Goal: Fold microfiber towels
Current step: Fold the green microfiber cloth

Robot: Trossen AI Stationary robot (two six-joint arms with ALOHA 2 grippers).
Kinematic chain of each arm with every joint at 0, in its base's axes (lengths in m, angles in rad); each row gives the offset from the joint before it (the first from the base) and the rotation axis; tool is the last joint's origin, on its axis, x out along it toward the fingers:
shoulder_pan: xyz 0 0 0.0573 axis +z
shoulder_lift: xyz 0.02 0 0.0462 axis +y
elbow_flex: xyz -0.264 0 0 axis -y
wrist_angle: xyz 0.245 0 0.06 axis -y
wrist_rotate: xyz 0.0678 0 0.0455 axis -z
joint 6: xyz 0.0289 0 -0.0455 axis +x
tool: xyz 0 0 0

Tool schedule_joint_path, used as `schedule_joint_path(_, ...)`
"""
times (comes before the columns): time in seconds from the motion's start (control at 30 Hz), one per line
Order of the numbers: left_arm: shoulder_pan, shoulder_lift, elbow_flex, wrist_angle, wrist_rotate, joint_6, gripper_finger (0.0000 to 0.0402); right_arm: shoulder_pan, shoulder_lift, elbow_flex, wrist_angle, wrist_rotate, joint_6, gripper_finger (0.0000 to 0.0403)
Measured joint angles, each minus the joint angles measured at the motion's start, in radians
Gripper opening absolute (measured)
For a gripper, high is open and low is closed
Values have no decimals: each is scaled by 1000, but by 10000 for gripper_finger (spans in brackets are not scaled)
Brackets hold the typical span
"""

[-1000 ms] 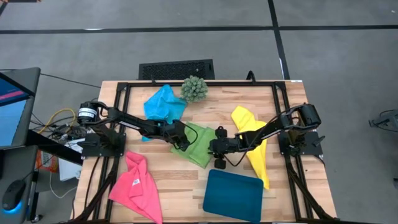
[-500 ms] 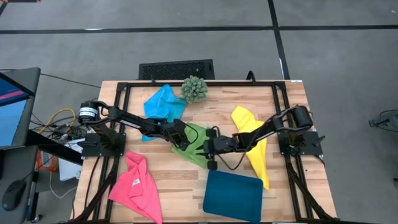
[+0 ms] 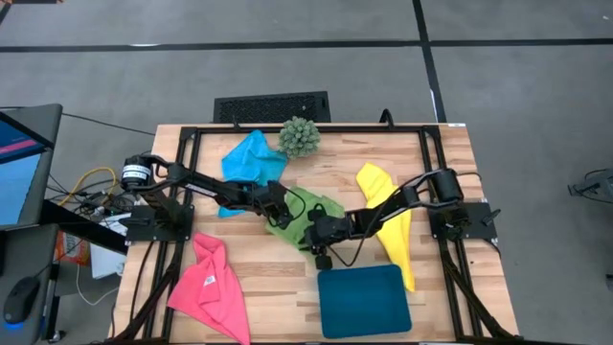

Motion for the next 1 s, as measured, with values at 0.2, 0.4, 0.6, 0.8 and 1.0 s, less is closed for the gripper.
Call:
schedule_joint_path(0.2, 24, -1, 1, 0, -19, 41, 18, 13, -58, 1, -3, -2, -42, 122)
schedule_joint_path(0.4, 52, -2, 1, 0, 21, 29, 18, 33, -195, 1, -142, 88, -55, 122)
schedule_joint_path(0.6, 66, -2, 22, -8, 122, 7, 18, 43, -294, -69, -288, 320, 6, 122)
schedule_joint_path(0.8, 60, -3, 91, -46, 138, 5, 18, 42, -291, -182, -221, 339, 108, 122)
schedule_joint_path(1.0, 55, -3, 179, -144, 169, 2, 18, 34, -214, -198, -168, 339, 133, 122)
